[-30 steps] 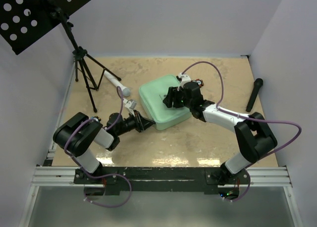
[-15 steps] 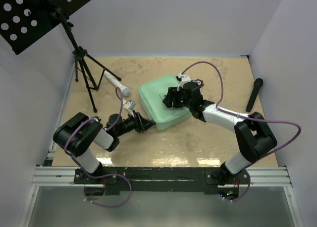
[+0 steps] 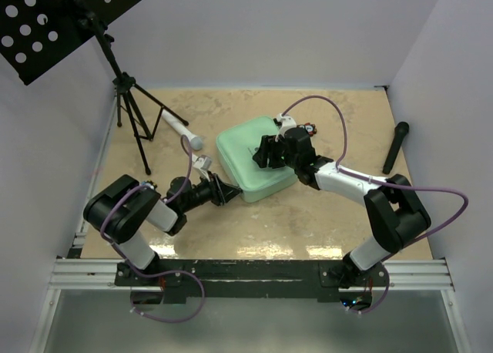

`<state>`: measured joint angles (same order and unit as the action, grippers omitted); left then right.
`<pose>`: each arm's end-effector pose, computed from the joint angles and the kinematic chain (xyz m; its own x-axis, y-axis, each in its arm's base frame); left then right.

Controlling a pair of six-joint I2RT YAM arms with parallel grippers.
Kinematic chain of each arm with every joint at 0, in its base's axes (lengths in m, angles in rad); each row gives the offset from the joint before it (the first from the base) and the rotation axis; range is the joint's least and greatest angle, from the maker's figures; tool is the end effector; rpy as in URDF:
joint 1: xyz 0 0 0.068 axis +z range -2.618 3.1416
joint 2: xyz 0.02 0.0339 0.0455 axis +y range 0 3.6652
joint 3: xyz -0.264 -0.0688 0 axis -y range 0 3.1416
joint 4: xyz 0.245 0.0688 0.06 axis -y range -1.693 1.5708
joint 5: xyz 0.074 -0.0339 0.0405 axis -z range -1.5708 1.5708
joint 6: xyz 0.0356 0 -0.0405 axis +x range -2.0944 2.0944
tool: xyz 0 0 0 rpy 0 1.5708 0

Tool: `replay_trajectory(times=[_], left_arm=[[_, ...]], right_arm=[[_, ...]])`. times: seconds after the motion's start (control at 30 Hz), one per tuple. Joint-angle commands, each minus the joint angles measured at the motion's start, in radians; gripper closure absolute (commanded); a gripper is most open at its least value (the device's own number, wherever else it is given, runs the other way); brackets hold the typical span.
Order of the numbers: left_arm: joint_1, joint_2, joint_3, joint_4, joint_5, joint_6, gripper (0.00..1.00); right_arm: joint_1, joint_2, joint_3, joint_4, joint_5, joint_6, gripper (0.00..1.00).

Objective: Organize the medicine kit
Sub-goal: Zip the medicine box at the center of the board.

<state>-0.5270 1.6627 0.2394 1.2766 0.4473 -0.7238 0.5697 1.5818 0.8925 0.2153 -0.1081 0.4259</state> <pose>0.2036 -0.1363 0.1274 -0.6399 -0.3185 -0.6994 0.5332 0.4714 -0.7025 0.2905 0.1906 0.2180 -0.6050 0.1003 -0.7899 -0.4031 0.8169 0.4124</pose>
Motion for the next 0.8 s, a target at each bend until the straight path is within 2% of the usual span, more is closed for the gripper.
replay_trajectory(times=[0.0,0.07,0.17,0.53,0.67,0.77], left_arm=[[-0.016,0.026,0.034,0.168,0.013,-0.012,0.6],[-0.016,0.035,0.026,0.197,0.014,-0.017,0.52],[-0.016,0.058,0.02,0.259,0.045,-0.025,0.46],[0.008,0.138,0.024,0.492,0.114,-0.095,0.45],[0.031,0.178,0.04,0.621,0.178,-0.166,0.45],[0.035,0.175,0.066,0.621,0.228,-0.164,0.44]], right_arm=[[0.016,0.02,-0.01,-0.037,-0.042,0.007,0.38],[0.016,0.02,-0.01,-0.037,-0.042,0.007,0.38],[0.015,0.021,-0.01,-0.039,-0.047,0.005,0.38],[0.016,0.021,-0.021,-0.039,-0.05,-0.001,0.38],[0.016,0.023,-0.021,-0.037,-0.054,-0.007,0.37],[0.015,0.02,-0.023,-0.037,-0.058,-0.01,0.37]])
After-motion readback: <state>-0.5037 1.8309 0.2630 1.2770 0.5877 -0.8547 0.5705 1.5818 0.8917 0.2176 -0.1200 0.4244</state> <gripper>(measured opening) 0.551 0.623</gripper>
